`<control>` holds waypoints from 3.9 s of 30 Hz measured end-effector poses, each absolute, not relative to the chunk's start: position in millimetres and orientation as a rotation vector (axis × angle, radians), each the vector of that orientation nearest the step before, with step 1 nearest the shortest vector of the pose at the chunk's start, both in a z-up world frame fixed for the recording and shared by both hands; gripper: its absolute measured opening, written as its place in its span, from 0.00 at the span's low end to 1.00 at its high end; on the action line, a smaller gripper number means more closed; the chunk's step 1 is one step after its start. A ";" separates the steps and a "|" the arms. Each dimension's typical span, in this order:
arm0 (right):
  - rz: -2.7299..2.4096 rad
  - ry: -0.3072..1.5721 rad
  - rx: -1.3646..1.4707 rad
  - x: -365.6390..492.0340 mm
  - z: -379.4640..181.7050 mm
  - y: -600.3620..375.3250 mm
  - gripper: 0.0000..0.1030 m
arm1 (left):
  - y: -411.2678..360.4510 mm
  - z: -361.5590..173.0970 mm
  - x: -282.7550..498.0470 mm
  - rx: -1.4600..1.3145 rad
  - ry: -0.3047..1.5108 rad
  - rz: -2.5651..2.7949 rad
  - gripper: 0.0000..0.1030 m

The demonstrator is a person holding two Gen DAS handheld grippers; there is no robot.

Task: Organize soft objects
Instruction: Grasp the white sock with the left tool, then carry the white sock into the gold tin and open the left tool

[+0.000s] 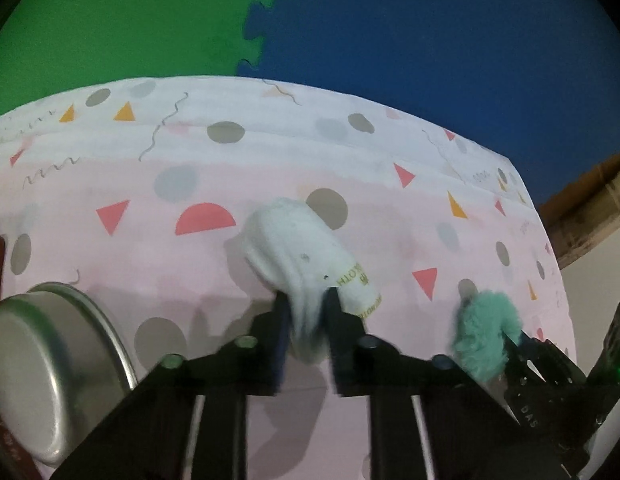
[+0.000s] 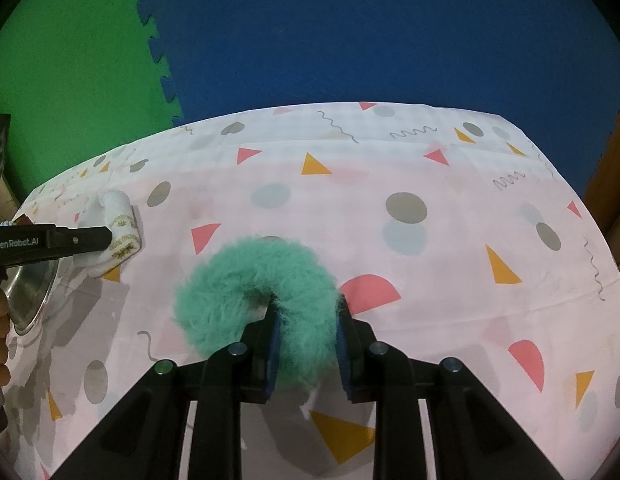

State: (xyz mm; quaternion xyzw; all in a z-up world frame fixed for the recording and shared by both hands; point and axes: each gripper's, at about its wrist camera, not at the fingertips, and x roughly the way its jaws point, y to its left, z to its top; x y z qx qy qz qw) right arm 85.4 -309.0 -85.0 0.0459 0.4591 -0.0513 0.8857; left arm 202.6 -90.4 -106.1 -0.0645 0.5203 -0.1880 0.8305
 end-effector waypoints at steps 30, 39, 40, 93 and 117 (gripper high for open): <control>-0.105 0.954 0.105 84.8 -85.1 -309.9 0.24 | -78.6 -29.3 108.6 0.050 0.997 -0.375 0.10; -0.103 0.953 0.109 84.7 -85.2 -310.3 0.24 | -44.2 -5.3 75.4 0.010 0.957 -0.317 0.10; -0.103 0.953 0.109 84.6 -85.2 -310.3 0.24 | -37.9 -3.3 72.4 0.001 0.958 -0.310 0.10; -0.121 0.960 0.070 88.0 -84.1 -304.8 0.24 | 214.6 -54.4 68.4 -0.044 1.067 0.147 0.14; -0.131 0.960 0.040 88.1 -84.3 -302.4 0.24 | 215.8 -31.6 41.0 -0.029 0.938 0.240 0.49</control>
